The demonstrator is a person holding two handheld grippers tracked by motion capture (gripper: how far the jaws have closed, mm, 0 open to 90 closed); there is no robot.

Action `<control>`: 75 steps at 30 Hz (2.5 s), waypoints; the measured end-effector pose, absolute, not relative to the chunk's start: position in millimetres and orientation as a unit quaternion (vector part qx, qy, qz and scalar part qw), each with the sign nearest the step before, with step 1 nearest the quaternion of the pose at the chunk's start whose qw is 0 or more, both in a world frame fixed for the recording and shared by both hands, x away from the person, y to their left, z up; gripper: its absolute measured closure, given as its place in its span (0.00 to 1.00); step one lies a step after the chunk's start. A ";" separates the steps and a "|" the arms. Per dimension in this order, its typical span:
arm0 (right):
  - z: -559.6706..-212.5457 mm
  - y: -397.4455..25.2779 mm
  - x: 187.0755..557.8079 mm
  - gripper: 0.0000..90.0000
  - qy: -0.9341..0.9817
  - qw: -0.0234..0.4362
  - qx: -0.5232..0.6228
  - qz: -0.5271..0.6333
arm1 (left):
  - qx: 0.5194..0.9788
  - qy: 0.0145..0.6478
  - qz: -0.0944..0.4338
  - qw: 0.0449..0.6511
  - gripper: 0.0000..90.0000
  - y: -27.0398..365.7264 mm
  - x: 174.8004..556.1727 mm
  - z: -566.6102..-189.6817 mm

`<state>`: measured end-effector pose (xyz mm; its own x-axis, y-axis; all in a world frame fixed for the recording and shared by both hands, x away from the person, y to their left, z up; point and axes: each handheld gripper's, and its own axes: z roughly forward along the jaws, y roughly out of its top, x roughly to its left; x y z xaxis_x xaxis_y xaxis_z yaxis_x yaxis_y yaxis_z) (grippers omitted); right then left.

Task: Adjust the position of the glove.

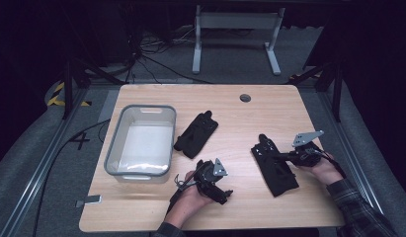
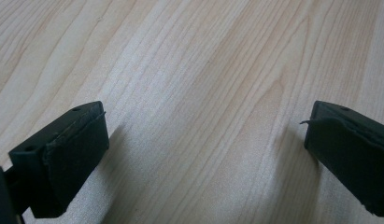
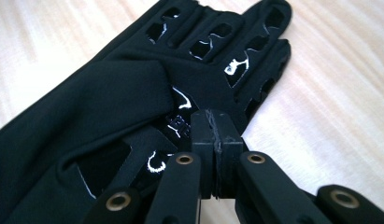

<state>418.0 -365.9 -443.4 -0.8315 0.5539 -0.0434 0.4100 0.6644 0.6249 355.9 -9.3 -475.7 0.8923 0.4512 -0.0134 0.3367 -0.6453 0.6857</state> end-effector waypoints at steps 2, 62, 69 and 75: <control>-443.9 -366.6 411.5 1.00 0.904 0.116 0.269 0.311 | 0.904 0.218 0.080 0.360 0.00 -9.3 355.9 -475.7; -467.7 -429.5 340.2 0.02 0.834 0.176 0.395 0.343 | 0.902 0.234 0.081 0.353 0.22 -13.2 358.9 -466.6; -467.7 -429.3 340.2 0.02 0.834 0.176 0.395 0.343 | 0.892 0.275 0.088 0.347 0.61 -12.1 375.4 -448.3; -467.7 -429.3 340.2 0.02 0.834 0.176 0.395 0.342 | 0.885 0.300 0.103 0.342 0.88 -11.1 391.0 -439.9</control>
